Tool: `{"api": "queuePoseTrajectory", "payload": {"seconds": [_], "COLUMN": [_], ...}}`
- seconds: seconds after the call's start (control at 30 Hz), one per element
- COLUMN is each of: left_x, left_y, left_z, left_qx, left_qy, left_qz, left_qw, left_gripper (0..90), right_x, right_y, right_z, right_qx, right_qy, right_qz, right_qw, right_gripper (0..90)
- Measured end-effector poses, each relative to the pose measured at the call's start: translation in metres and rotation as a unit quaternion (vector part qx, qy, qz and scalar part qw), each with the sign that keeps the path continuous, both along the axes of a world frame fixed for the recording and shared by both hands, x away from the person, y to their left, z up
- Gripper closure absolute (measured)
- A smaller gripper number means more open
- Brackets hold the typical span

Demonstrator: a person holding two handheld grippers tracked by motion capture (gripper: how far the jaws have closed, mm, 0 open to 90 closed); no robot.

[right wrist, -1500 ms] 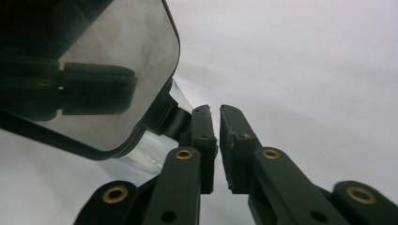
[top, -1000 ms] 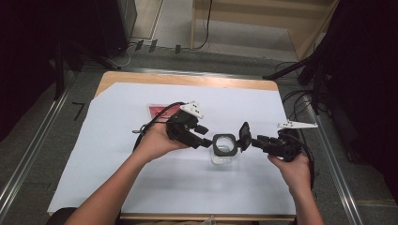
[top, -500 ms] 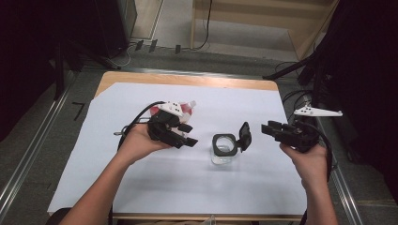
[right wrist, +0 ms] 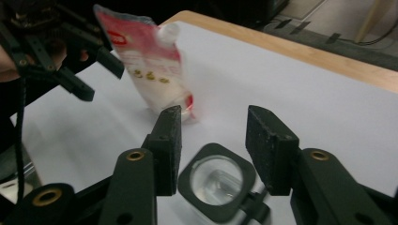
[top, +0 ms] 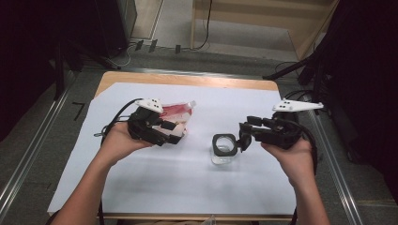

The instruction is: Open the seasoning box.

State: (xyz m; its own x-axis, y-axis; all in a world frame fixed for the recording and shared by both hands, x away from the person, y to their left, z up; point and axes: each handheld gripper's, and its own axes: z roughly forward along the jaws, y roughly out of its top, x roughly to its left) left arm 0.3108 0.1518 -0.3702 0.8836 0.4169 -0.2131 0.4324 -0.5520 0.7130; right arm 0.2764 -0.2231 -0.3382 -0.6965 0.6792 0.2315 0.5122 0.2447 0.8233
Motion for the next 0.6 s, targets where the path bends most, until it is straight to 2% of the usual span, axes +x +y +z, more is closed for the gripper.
{"api": "queuePoseTrajectory", "payload": {"seconds": [0.13, 0.37, 0.6], "left_x": [0.0, 0.003, 0.004], "left_y": [0.012, 0.035, 0.054], "left_z": [0.001, 0.005, 0.004], "left_qx": [0.006, 0.002, 0.004], "left_qy": [-0.001, -0.007, -0.01], "left_qz": [0.011, 0.029, 0.053], "left_qw": [0.9999, 0.9996, 0.9985], "left_gripper": [42.4, 44.8, 46.6], "right_x": [0.001, 0.0, -0.011], "right_y": [0.026, 0.058, 0.09], "right_z": [-0.007, -0.023, -0.047], "right_qx": [-0.003, -0.002, -0.017], "right_qy": [0.013, 0.015, 0.017], "right_qz": [0.026, 0.061, 0.092], "right_qw": [0.9996, 0.9981, 0.9955], "right_gripper": [54.9, 53.3, 52.3]}}
